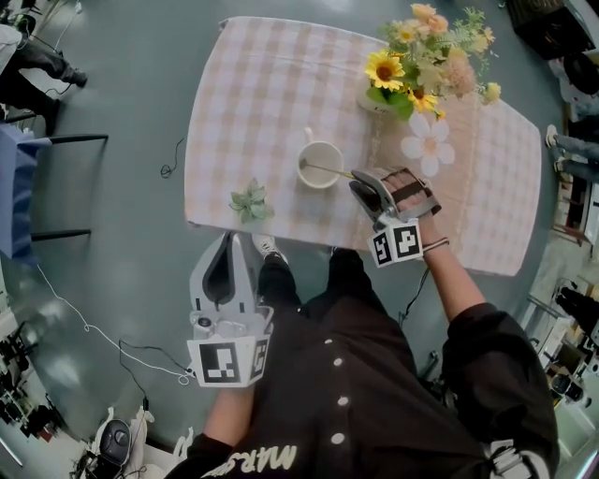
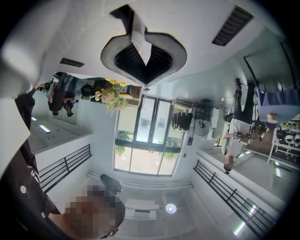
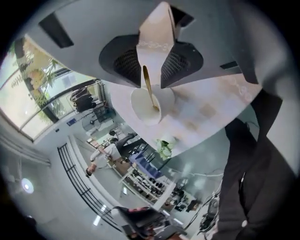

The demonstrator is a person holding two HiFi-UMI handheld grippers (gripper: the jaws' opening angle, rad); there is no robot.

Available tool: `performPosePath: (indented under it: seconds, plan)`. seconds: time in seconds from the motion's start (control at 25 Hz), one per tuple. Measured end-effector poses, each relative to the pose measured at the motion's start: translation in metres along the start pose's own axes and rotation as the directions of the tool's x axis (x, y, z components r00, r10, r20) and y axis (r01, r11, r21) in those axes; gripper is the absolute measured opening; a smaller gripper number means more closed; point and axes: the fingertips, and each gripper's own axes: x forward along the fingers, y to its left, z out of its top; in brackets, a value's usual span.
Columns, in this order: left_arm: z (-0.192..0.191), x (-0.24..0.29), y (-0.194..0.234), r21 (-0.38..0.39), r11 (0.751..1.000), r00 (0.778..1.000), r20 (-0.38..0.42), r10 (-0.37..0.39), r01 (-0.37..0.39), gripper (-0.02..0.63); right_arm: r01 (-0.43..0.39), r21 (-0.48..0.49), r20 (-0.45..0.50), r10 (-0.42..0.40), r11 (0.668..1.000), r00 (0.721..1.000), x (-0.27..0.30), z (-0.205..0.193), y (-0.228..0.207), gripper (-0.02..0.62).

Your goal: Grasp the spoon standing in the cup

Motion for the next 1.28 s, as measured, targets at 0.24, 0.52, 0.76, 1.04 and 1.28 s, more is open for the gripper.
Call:
performPosePath:
  seconds: [0.24,0.52,0.76,1.04,1.28]
  plan:
    - [-0.006,0.000,0.002,-0.018,1.000,1.000,-0.011,0.007,-0.007,0.017,0.052,-0.121,-0.004,-0.053,0.991,0.999,0.005,-0.004,0.004,0.106]
    - [-0.008,0.001,0.002,-0.027,1.000,1.000,-0.015,0.002,-0.002,0.017,0.080,-0.149,0.011,-0.080,0.986,0.997,0.006,-0.001,0.001,0.025]
    - [-0.004,0.002,0.003,-0.029,1.000,1.000,-0.011,0.001,-0.002,0.017,0.068,-0.167,0.003,-0.068,0.984,0.998,0.005,-0.002,-0.002,0.008]
    - [0.003,0.000,0.001,-0.021,1.000,1.000,0.008,-0.004,0.004,0.017,0.038,-0.135,0.003,-0.038,0.990,0.999,0.001,0.002,-0.004,0.005]
    - [0.022,0.001,-0.006,-0.003,1.000,0.998,0.054,-0.031,0.031,0.017,-0.016,-0.034,0.017,0.017,0.999,1.000,-0.009,0.009,-0.011,0.005]
